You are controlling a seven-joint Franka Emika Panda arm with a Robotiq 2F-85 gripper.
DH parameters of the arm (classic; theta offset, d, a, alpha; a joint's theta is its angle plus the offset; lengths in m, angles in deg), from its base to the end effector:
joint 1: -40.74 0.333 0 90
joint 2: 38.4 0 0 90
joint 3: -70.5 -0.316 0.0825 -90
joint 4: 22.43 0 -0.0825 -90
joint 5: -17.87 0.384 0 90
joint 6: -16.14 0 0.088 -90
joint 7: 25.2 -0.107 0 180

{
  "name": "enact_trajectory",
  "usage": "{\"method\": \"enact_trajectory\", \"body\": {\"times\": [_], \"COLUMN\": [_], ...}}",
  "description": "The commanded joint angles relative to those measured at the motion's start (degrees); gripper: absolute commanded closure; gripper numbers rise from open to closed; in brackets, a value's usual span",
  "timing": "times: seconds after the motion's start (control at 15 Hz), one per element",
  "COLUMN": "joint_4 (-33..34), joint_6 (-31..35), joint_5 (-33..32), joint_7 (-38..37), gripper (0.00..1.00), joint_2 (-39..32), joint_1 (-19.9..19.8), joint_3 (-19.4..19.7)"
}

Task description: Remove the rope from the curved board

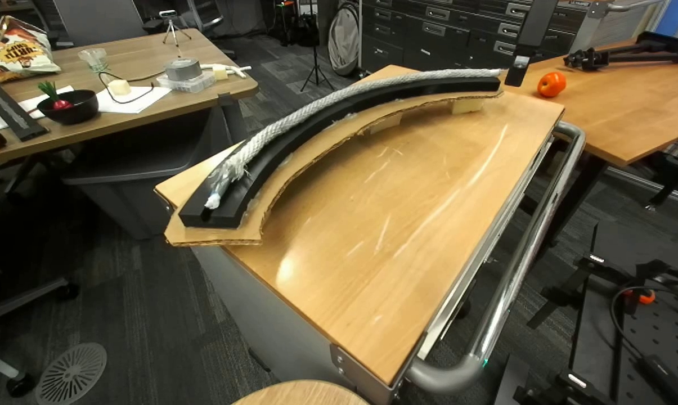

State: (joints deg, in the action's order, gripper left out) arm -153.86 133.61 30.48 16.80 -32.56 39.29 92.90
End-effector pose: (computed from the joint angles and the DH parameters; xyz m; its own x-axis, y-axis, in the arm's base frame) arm 0.4465 -0.1854 0.3788 0.9795 0.2002 0.0233 0.1991 -0.9428 -0.2674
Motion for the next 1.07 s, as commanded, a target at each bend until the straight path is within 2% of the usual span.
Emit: {"method": "enact_trajectory", "body": {"times": [0.0,0.8,0.87,1.0], "joint_4": [0.08,0.08,0.7,5.24], "joint_6": [-0.16,-0.16,1.32,-3.22], "joint_5": [0.35,0.35,-1.46,-4.75], "joint_7": [0.25,0.25,0.96,1.46], "gripper": [0.0,0.0,0.0,0.0], "joint_2": [-0.14,-0.14,0.24,-0.1], "joint_1": [-3.28,-3.28,-2.89,-1.75], "joint_3": [-3.22,-3.22,-4.45,-8.02]}}
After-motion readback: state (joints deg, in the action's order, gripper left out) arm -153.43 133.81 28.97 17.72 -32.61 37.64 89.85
